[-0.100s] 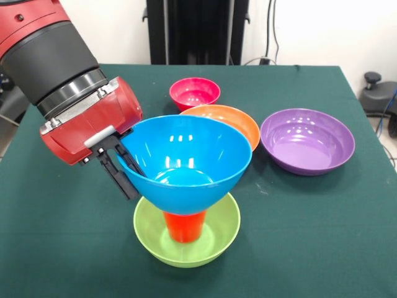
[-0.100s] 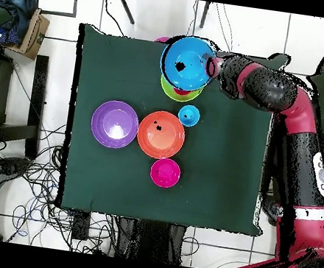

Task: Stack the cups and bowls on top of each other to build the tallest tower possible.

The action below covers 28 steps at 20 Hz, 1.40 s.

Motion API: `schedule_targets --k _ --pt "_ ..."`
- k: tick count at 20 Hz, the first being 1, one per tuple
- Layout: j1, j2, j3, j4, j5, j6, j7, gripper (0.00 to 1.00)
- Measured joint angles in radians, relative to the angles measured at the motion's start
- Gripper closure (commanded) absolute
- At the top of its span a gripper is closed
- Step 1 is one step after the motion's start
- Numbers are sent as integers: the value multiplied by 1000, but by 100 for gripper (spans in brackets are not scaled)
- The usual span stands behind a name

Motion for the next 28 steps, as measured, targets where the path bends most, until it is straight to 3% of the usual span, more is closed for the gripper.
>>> schedule_targets --k 15,16,28 --pt "0 0 0 0 0 0 0 100" --pt "0 0 0 0 0 0 0 0" --pt "3 0 0 0 5 -2 0 0"
